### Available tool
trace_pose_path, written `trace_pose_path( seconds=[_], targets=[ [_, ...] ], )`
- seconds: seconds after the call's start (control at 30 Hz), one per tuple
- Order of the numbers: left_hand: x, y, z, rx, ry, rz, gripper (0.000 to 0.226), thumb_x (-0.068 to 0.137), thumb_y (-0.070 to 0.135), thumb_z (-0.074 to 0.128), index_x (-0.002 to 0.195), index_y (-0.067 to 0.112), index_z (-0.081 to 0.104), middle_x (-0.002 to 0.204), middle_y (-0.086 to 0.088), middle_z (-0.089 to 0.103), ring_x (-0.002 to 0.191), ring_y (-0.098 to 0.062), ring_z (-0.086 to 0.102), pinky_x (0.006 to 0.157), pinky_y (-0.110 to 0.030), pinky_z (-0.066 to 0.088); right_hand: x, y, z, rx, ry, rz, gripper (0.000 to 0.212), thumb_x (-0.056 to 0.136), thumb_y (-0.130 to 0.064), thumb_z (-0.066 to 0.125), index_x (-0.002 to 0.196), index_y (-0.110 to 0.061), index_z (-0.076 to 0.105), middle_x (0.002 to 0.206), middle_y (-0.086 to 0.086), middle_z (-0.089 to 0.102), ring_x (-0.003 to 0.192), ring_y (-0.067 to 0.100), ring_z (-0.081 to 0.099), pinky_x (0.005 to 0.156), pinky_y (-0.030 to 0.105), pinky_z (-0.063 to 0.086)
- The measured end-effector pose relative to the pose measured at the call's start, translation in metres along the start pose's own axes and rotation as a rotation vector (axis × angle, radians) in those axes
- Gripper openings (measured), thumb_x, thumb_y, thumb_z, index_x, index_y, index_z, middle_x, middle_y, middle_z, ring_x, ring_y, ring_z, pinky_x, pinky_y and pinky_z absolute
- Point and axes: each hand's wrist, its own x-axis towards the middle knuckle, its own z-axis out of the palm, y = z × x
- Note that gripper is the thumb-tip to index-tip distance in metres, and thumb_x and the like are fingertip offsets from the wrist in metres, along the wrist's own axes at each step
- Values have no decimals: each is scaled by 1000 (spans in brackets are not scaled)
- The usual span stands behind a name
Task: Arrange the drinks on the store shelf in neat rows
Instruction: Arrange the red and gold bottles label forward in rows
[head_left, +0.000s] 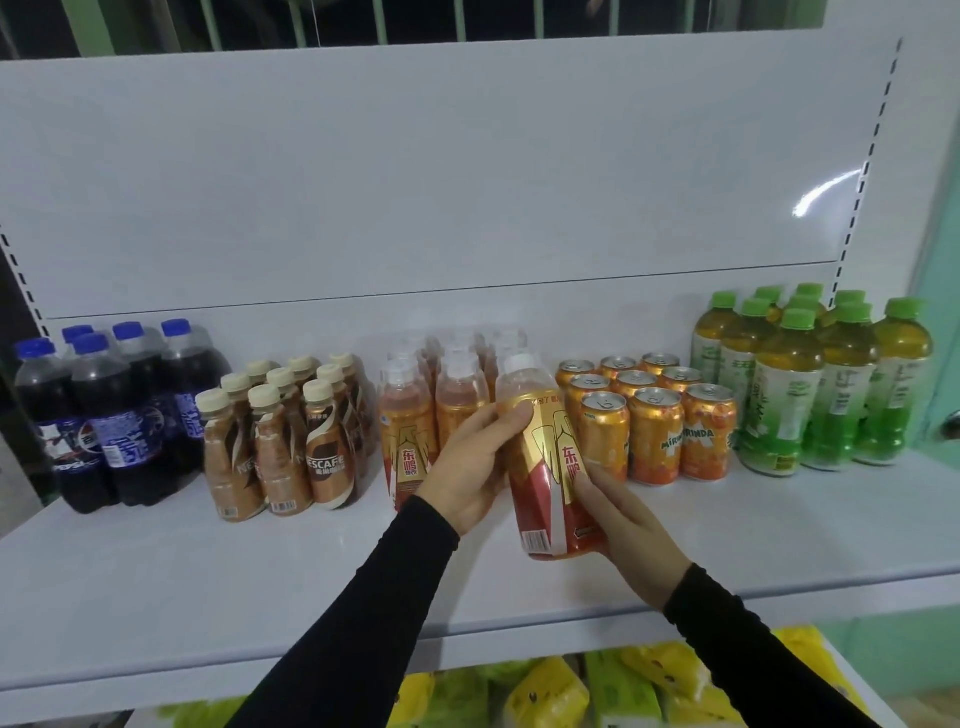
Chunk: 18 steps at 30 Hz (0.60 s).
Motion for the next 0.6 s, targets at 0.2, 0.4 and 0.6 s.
trace_pose_path(
  seconds=[0.2,0.4,0.6],
  targets=[
    [-2,7,15,91,142,116,39,85,26,78,118,14,62,105,-10,75,92,-24,74,73,-34,60,-3,-5,-1,-384,69,-108,61,72,-60,71,124,-49,43,115,-21,63,101,-4,62,80,13,52],
    [-6,13,17,116,126,126,42,87,33,74,121,13,60,103,-5,74,84,-14,74,68,-27,58,-3,-5,-7,-50,91,-82,69,66,-51,84,126,-29,57,110,-3,73,103,17,69,86,35,58],
    [-12,16,15,-37,-14,46,53,81,35,72,127,11,58,106,-9,74,94,-23,72,80,-37,58,-3,-8,-8,309,-4,58,68,68,-50,79,120,-10,64,112,16,71,100,29,68,87,41,58]
  ],
)
